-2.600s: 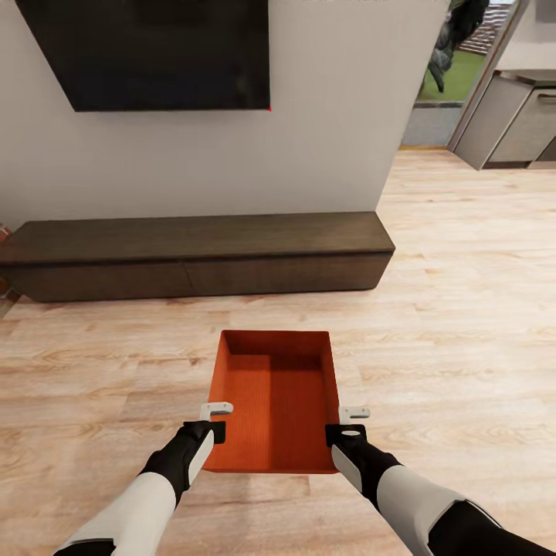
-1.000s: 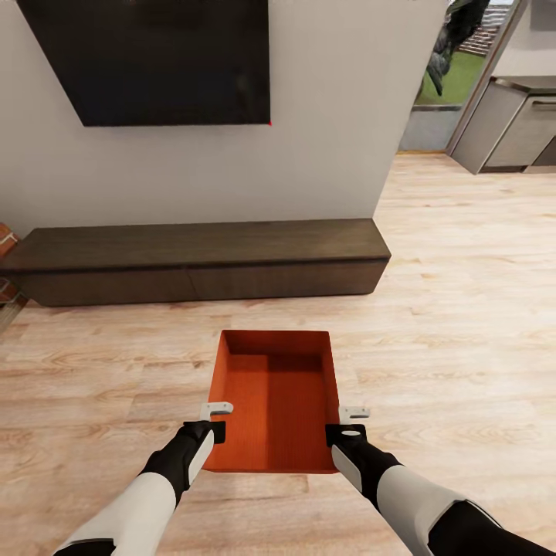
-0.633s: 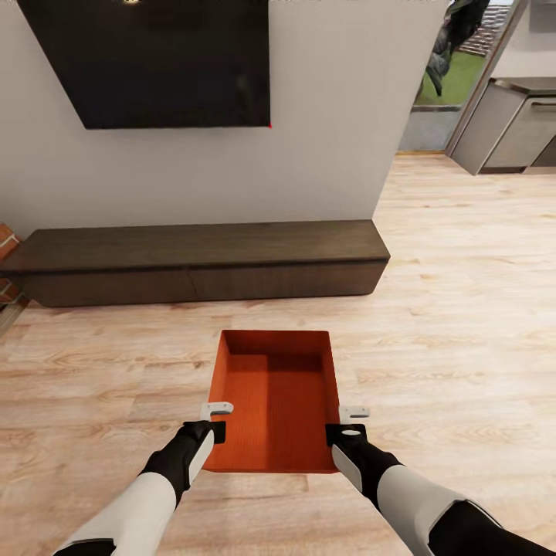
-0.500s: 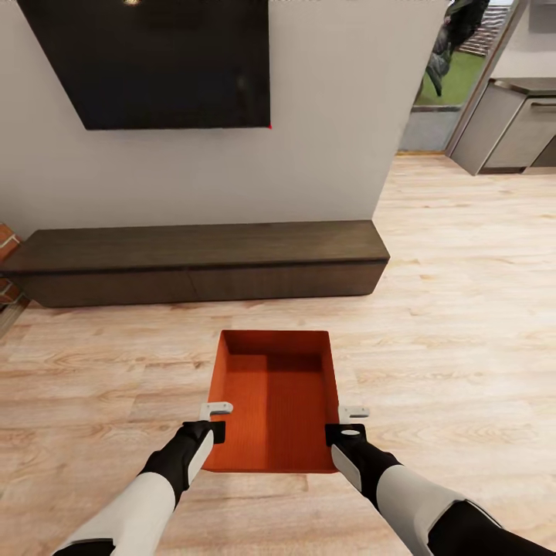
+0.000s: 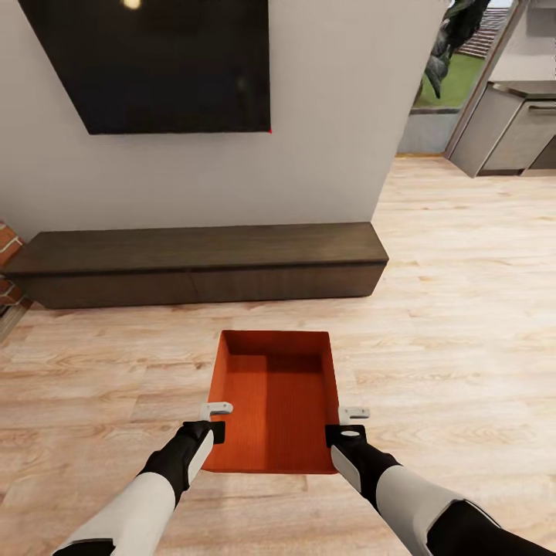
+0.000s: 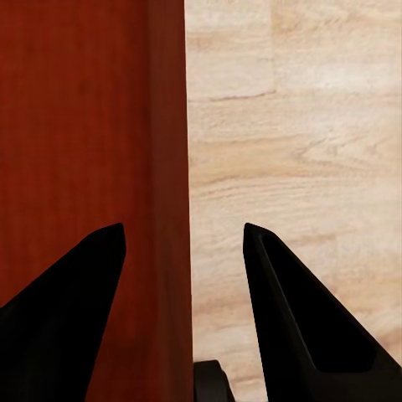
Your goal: Move the two storage containers from the living room to the garage. In the garage, place one container on the floor and stack the other container on top of it (either order is fine).
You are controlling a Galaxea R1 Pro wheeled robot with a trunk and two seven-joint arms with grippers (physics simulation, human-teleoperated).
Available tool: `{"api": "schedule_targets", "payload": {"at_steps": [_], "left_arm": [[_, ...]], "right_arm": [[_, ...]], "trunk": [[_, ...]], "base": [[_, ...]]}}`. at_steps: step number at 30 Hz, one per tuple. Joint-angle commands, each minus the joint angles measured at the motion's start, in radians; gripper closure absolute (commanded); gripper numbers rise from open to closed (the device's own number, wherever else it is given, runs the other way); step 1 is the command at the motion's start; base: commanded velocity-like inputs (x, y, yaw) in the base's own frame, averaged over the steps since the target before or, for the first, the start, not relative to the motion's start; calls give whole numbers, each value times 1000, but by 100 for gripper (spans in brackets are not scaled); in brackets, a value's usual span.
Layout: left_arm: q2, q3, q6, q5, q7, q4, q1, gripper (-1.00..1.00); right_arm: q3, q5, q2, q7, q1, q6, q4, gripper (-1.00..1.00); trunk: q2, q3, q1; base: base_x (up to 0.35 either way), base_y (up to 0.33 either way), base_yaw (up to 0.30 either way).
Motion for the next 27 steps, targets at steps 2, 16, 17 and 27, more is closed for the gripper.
{"api": "schedule_targets", "payload": {"at_steps": [2, 16, 17, 27], "left_arm": [[-1, 12, 11, -30, 6, 0, 1, 100], [-1, 13, 11, -30, 6, 0, 1, 100], [-1, 13, 11, -30, 6, 0, 1, 100], [-1, 13, 10, -30, 6, 0, 1, 100]], "right_arm": [[-13, 16, 1, -3, -1, 6, -51, 100], [-13, 16, 0, -4, -1, 6, -51, 100], [-14, 16, -1, -4, -1, 6, -51, 100], [-14, 16, -1, -4, -1, 6, -51, 100]], "trunk": [[13, 8, -8], [111, 73, -61], [118, 78, -65], [188, 124, -103]], "base": [[0, 0, 0], [0, 0, 0], [0, 0, 0], [0, 0, 0]]}}
